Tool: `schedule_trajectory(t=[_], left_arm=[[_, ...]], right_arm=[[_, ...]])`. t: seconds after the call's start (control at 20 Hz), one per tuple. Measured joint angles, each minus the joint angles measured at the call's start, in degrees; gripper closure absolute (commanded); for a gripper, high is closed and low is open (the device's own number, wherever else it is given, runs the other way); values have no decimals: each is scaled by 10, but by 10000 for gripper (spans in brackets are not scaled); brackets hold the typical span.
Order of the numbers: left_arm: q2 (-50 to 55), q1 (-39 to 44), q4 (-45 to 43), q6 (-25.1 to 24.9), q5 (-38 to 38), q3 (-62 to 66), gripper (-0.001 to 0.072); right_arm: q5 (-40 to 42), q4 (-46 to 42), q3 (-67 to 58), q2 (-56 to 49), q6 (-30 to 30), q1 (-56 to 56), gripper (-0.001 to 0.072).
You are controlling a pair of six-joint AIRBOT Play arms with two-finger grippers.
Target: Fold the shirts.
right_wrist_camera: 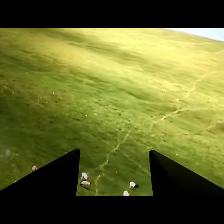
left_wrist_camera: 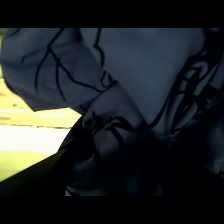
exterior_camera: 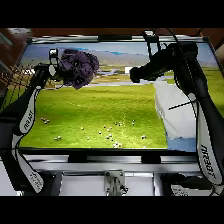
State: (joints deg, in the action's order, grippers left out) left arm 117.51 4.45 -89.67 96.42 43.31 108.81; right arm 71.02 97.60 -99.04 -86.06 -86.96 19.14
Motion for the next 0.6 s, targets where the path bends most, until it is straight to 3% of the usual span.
schedule_trajectory(t=[0.05,0.1,0.15,0.2,0.4,0.6], left_arm=[[7,2,4,0,-11,1,327],[14,3,6,-1,-16,2,327],[20,4,10,-2,-19,2,431],[24,4,12,-2,-22,3,655],[19,5,12,-2,2,19,648],[-49,36,14,-24,39,50,648]], right_arm=[[0,1,0,0,-3,0,164],[0,2,0,0,-3,0,164],[1,2,0,0,-5,0,164],[4,3,0,0,-5,0,164],[19,-1,0,0,-7,0,164],[26,-15,-3,9,10,-21,164]])
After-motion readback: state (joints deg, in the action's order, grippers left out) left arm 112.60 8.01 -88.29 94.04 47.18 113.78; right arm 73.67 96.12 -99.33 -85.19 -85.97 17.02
